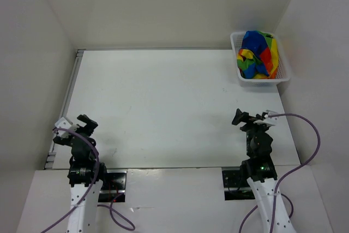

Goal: Fold and stack the shorts
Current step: Grab the shorts from the pile

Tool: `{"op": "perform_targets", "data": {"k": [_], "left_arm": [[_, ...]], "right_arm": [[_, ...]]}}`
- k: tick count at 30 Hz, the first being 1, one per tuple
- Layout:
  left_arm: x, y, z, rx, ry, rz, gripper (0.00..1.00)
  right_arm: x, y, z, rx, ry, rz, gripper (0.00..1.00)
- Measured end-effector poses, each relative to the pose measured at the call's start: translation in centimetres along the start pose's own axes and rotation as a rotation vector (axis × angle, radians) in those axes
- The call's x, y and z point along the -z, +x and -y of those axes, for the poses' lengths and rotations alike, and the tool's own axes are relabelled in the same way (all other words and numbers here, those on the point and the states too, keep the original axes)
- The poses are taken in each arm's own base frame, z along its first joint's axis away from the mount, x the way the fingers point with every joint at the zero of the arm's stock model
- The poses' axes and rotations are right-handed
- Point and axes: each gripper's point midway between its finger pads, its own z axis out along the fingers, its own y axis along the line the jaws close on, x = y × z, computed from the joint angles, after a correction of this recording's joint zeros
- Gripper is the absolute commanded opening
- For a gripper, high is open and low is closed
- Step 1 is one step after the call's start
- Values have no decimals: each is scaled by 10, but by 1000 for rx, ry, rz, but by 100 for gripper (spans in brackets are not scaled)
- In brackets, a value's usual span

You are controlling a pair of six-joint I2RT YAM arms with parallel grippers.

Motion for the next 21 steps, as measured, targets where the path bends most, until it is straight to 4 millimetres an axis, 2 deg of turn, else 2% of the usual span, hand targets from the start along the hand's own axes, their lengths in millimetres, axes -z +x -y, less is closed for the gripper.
{"op": "perform_targets", "data": {"k": [3, 6, 8, 11, 14, 16, 19, 21], "left_arm": [[0, -3, -1, -34, 2, 7, 100], [2, -14, 6, -103, 49, 25, 100], [6, -26, 14, -198, 107, 39, 100], [10, -43, 18, -278, 142, 67, 100], [11, -43, 17, -329, 147, 64, 100], [12, -39, 18, -364, 162, 51, 100], [16, -29, 29, -445, 263, 17, 100], [25, -20, 43, -544, 392, -19, 100]], "right_arm": [[1, 4, -12, 140, -101, -19, 99], [6, 4, -25, 265, -208, -33, 99], [10, -4, -35, 335, -277, -22, 99], [14, -28, -43, 418, -319, 34, 99], [16, -41, -36, 482, -283, 47, 99], [17, -42, -26, 516, -236, 25, 99], [20, -25, -3, 568, -150, -68, 99], [23, -13, 14, 586, -81, -133, 99]]}}
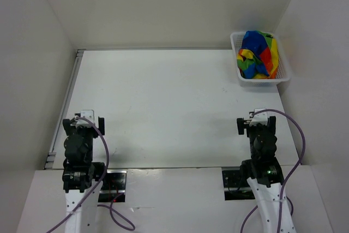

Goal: Fold and stack the shorts
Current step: Grab the shorts from the pile

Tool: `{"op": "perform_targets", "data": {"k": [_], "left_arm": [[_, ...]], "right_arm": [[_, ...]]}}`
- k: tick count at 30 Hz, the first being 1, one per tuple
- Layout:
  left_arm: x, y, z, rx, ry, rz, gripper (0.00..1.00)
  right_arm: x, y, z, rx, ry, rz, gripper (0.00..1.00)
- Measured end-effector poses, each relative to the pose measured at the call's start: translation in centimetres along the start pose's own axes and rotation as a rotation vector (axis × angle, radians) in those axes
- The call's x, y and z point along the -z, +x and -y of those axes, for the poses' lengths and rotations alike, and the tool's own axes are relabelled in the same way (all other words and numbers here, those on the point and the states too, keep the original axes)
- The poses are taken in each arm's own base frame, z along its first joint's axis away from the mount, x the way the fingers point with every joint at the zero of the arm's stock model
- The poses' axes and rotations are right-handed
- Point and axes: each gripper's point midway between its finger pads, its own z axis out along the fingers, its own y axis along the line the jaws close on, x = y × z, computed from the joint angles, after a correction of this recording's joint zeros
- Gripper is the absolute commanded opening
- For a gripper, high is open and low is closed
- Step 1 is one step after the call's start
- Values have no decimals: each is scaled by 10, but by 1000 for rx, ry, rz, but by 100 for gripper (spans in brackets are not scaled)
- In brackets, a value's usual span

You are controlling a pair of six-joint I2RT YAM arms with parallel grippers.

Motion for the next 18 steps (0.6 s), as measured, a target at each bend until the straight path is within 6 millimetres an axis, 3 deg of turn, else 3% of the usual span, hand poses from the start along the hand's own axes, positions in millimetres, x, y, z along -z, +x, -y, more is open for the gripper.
{"op": "perform_targets", "data": {"k": [5, 11, 14, 18], "left_arm": [[7, -7, 24, -105, 174, 20, 100], [8, -4, 28, -123, 204, 9, 100], [4, -5, 15, -82, 112, 13, 100], [-2, -2, -22, -3, -133, 20, 100]], "right_arm": [[7, 23, 20, -30, 131, -101, 99], [8, 28, 21, -26, 142, -122, 99], [9, 32, 5, 93, 13, -136, 100], [12, 39, -27, 382, -256, -115, 100]]}}
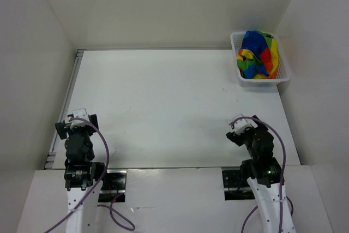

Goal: Fold and stack the shorts
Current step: Grab the shorts from the pile

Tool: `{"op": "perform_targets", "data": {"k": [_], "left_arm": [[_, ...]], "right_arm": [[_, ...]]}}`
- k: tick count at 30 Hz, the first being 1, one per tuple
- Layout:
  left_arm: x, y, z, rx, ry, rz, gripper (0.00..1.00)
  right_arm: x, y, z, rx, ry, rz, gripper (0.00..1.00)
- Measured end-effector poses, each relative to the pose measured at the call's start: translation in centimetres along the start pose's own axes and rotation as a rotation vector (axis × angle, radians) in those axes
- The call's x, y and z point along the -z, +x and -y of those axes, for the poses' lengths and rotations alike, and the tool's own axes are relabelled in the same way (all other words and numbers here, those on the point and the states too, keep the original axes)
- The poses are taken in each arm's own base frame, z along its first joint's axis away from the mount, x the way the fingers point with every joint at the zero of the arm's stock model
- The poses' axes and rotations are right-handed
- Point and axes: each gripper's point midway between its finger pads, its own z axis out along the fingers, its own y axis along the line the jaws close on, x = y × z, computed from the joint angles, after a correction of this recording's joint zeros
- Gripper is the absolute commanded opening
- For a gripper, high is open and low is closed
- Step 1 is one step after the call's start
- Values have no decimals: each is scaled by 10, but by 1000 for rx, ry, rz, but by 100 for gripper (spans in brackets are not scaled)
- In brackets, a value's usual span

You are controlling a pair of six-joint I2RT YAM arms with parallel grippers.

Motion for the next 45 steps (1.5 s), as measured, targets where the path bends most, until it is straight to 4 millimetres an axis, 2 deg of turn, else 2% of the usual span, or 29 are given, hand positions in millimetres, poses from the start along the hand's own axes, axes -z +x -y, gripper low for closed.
{"op": "perform_targets", "data": {"k": [2, 4, 8, 11, 13, 16, 18, 19, 21, 22, 23, 24, 25, 26, 28, 30, 31, 34, 36, 41, 43, 45], "left_arm": [[-2, 3, -7, -51, -34, 2, 100], [-3, 4, -7, -138, -19, 1, 100], [-5, -7, -11, -240, -23, 43, 100], [-8, -22, -14, -282, -8, 10, 100], [-14, -43, -14, -297, 18, -34, 100], [-33, -85, -6, -301, 89, -91, 100], [-50, -107, 6, -298, 156, -133, 100], [-61, -111, 16, -292, 199, -171, 100], [-81, -106, 36, -289, 278, -280, 100], [-93, -103, 46, -281, 314, -335, 100], [-106, -98, 58, -266, 346, -389, 100], [-118, -87, 71, -255, 382, -451, 100], [-131, -72, 87, -241, 429, -528, 100], [-137, -62, 96, -235, 455, -568, 100], [-144, -40, 115, -212, 518, -682, 100], [-156, -30, 133, -182, 567, -738, 100], [-162, -27, 143, -163, 588, -759, 100], [-184, -27, 168, -131, 633, -762, 100], [-199, -35, 188, -124, 665, -738, 100], [-219, -57, 249, -137, 768, -643, 100], [-216, -57, 272, -154, 803, -629, 100], [-210, -54, 293, -179, 832, -626, 100]], "right_arm": [[-5, -7, -2, 144, -35, 48, 100], [-18, -11, 3, 302, -2, 98, 100], [-37, -1, -3, 602, 3, 112, 100], [-36, -29, 10, 621, 75, 209, 100], [-27, -54, 23, 620, 132, 284, 100], [-12, -84, 42, 593, 188, 347, 100], [-4, -100, 58, 542, 197, 342, 100], [-4, -107, 65, 500, 181, 318, 100], [-12, -128, 85, 368, 104, 219, 100], [-21, -148, 99, 284, 73, 181, 100], [-35, -174, 116, 187, 59, 155, 100], [-47, -194, 129, 117, 61, 150, 100], [-67, -213, 140, 20, 53, 133, 100], [-83, -219, 142, -41, 44, 117, 100], [-117, -213, 138, -173, -1, 51, 100], [-146, -187, 137, -301, -32, -42, 100], [-162, -169, 142, -373, -32, -101, 100], [-208, -127, 162, -523, 14, -212, 100], [-233, -104, 166, -577, 38, -259, 100], [-267, -69, 156, -606, 37, -337, 100], [-281, -61, 163, -617, 45, -344, 100], [-296, -55, 181, -638, 76, -333, 100]]}}
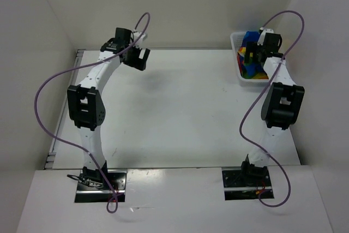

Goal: Fold and stack the shorts
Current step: Grab the shorts from the pile

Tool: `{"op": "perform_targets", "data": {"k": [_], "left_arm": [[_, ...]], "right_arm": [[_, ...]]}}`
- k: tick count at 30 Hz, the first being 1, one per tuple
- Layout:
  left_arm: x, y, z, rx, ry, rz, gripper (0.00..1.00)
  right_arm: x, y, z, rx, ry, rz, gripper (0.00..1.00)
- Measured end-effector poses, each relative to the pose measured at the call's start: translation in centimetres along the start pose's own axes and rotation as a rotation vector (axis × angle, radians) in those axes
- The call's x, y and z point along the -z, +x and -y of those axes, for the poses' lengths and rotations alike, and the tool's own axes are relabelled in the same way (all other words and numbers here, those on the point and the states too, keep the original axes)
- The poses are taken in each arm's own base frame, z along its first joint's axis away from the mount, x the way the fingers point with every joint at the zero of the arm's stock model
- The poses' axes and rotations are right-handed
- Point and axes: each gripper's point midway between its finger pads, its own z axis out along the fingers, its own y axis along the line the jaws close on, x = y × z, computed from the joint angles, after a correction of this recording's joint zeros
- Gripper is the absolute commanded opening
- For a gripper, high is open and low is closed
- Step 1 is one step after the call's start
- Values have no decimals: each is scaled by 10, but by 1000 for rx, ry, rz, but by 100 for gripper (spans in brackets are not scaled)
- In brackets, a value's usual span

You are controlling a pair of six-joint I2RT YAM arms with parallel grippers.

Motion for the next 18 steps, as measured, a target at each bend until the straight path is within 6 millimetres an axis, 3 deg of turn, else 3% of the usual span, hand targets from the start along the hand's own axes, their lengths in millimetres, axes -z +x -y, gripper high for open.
{"op": "perform_targets", "data": {"k": [5, 12, 15, 16, 18], "left_arm": [[-25, 10, 33, -74, 27, -50, 100], [-44, 24, 37, -125, 2, -100, 100], [-50, 26, 36, -133, -12, -108, 100], [-52, 26, 35, -135, -16, -109, 100], [-55, 28, 34, -148, -24, -116, 100]], "right_arm": [[-24, -12, 32, -10, 80, 36, 100], [-48, -24, 20, 66, 89, 55, 100], [-67, -28, 16, 79, 55, 61, 77], [-73, -25, 16, 86, 45, 56, 56], [-83, -14, 12, 105, 18, 33, 28]]}}
